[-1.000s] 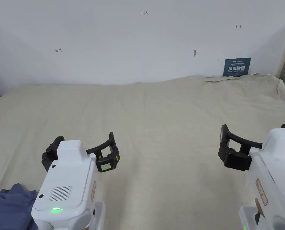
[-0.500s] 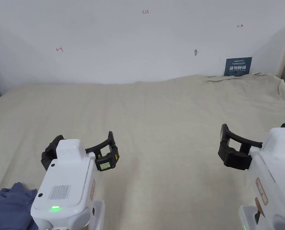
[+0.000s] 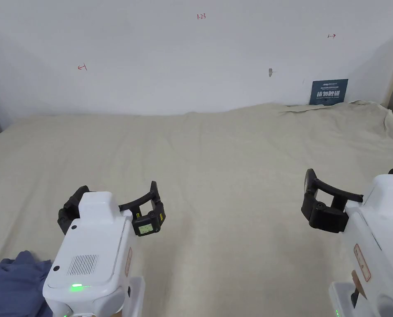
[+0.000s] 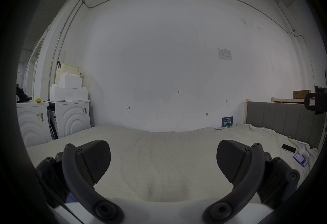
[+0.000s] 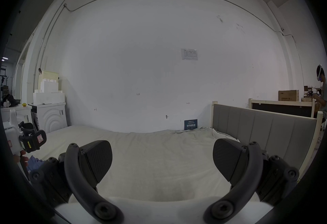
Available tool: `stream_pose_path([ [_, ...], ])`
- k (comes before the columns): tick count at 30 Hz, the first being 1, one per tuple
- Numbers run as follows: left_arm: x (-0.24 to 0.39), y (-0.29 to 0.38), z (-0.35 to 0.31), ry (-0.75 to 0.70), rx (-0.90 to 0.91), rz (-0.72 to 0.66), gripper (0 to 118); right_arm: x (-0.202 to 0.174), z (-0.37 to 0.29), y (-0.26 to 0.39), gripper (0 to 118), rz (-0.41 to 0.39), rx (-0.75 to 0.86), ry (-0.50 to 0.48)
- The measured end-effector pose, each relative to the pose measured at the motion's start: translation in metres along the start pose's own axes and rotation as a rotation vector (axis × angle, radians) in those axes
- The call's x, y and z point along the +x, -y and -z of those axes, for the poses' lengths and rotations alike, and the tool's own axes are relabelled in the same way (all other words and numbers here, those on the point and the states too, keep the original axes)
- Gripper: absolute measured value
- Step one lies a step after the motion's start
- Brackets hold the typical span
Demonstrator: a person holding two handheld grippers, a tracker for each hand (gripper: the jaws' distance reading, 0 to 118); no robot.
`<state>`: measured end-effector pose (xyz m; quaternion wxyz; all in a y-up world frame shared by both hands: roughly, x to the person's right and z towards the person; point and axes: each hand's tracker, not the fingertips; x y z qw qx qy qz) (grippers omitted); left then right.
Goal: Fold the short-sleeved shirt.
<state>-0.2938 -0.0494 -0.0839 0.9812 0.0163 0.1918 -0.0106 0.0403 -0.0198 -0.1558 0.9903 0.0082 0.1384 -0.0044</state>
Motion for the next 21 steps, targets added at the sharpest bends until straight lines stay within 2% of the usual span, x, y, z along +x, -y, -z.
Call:
stream_pose_path([
  [10,0.000,-0.001,-0.001,-0.002,0.002,-0.003,118,-0.001,-0.001,-0.002,114,-0.010,-0.010,0.022],
  [13,0.000,-0.001,-0.001,-0.001,0.003,-0.004,118,-0.007,0.000,-0.010,114,0.018,-0.069,0.039],
  [15,-0.001,-0.002,-0.001,-0.005,0.003,-0.009,118,-0.011,0.003,-0.017,114,0.055,-0.160,0.094],
  [18,-0.001,-0.003,-0.002,-0.011,0.005,-0.012,118,-0.020,0.006,-0.027,114,0.103,-0.308,0.236],
  [21,-0.002,-0.004,-0.003,-0.009,0.006,-0.015,118,-0.020,0.014,-0.032,114,0.134,-0.445,0.284],
])
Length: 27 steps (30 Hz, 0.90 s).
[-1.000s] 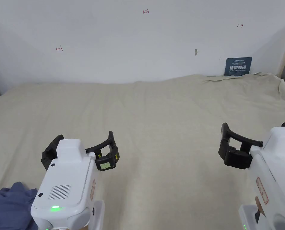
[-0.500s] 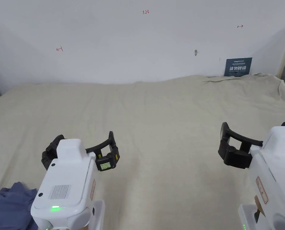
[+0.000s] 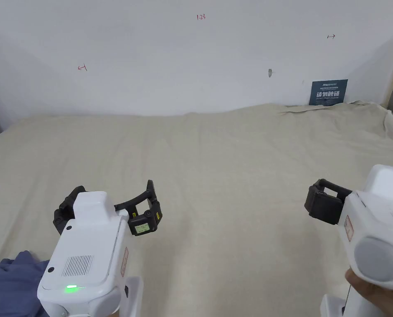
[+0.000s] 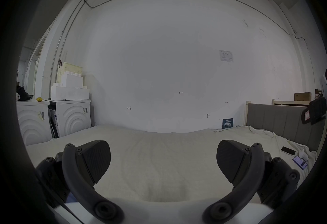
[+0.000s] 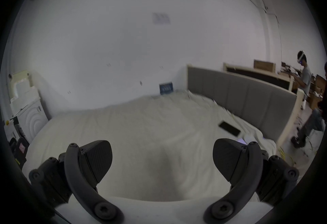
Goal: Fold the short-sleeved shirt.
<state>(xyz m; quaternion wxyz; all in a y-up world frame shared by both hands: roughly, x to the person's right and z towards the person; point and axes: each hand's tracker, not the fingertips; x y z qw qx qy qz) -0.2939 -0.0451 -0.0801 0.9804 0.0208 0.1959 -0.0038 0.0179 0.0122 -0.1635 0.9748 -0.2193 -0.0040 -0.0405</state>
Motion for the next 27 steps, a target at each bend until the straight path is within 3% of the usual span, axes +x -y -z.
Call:
stream_pose_path([
  [5,-0.001,-0.004,0.000,0.002,0.005,-0.009,118,0.006,0.014,-0.008,114,0.053,-0.157,-0.020],
  [21,0.003,-0.009,0.000,0.014,0.022,0.003,118,-0.009,-0.013,-0.003,114,0.017,-0.054,-0.049],
  [27,0.003,-0.010,-0.001,0.015,0.023,0.006,118,-0.001,-0.002,-0.006,114,-0.051,-0.038,-0.056],
])
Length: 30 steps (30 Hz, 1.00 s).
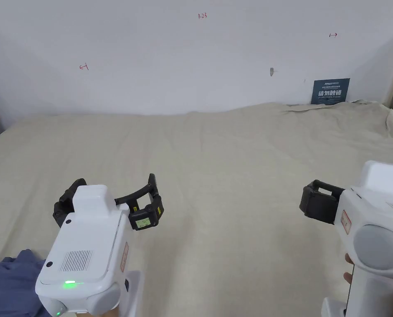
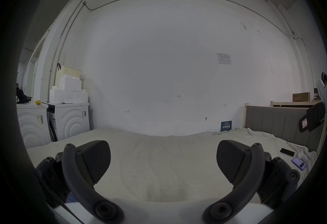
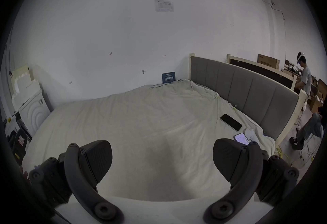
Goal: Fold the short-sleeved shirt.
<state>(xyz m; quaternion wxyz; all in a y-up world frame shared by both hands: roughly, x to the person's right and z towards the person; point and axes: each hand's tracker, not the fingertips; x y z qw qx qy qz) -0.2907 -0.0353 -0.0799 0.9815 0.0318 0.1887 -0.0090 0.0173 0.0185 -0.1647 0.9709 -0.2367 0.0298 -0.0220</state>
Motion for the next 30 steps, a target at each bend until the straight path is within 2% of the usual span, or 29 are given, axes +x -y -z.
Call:
stream_pose_path([
  [3,-0.001,0.000,0.000,0.002,0.000,-0.002,118,0.002,0.000,0.003,114,-0.001,0.016,-0.021],
  [9,0.000,-0.002,-0.001,0.004,0.005,-0.004,118,0.014,0.005,0.011,114,-0.011,0.221,-0.104],
  [12,0.000,-0.002,-0.001,0.005,0.007,-0.003,118,0.013,0.002,0.018,114,-0.036,0.367,-0.143],
  [15,0.000,-0.002,-0.002,0.006,0.008,-0.003,118,0.013,0.005,0.023,114,-0.100,0.467,-0.165],
  [18,0.000,-0.003,-0.003,0.007,0.011,-0.001,118,0.013,0.005,0.030,115,-0.111,0.572,-0.147],
  [22,0.000,-0.003,-0.005,0.009,0.014,0.001,118,0.012,0.003,0.033,118,-0.123,0.595,-0.142],
  [30,0.002,-0.004,-0.008,0.011,0.022,0.004,118,0.014,0.000,0.032,118,-0.091,0.572,-0.151],
])
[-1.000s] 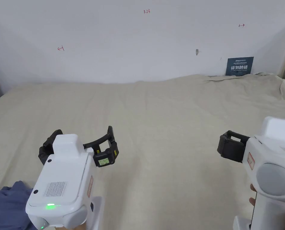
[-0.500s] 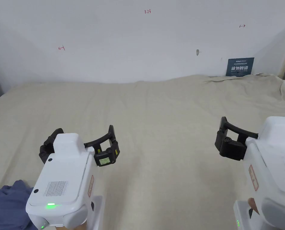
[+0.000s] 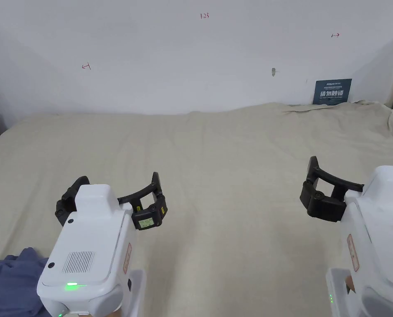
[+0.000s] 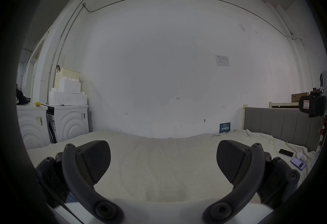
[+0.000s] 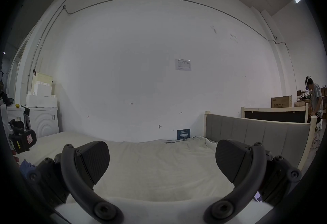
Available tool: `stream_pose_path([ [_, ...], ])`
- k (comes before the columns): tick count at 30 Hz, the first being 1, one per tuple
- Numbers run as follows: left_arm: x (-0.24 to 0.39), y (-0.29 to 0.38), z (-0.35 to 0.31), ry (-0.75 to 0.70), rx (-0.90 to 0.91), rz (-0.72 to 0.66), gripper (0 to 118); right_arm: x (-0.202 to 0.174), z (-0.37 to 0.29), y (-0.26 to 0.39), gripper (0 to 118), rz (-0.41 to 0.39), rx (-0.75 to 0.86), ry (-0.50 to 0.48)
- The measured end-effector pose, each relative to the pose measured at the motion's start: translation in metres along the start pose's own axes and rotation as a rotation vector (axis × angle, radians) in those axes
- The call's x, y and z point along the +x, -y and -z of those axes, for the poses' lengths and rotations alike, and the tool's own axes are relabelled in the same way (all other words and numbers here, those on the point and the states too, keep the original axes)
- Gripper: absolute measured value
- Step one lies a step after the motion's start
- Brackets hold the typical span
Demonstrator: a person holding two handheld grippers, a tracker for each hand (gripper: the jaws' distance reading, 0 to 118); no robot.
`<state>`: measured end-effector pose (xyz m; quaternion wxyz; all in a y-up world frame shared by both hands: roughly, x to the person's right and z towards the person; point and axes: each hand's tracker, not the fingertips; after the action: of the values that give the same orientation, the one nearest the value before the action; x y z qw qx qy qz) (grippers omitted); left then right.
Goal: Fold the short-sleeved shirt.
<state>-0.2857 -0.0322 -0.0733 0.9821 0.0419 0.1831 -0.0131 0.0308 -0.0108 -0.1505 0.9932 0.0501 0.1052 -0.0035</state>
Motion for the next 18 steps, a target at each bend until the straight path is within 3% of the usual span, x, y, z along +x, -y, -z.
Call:
stream_pose_path([
  [18,0.0026,0.0010,-0.0001,0.004,-0.006,0.002,118,0.0013,-0.0009,0.0002,118,-0.001,-0.025,-0.005],
])
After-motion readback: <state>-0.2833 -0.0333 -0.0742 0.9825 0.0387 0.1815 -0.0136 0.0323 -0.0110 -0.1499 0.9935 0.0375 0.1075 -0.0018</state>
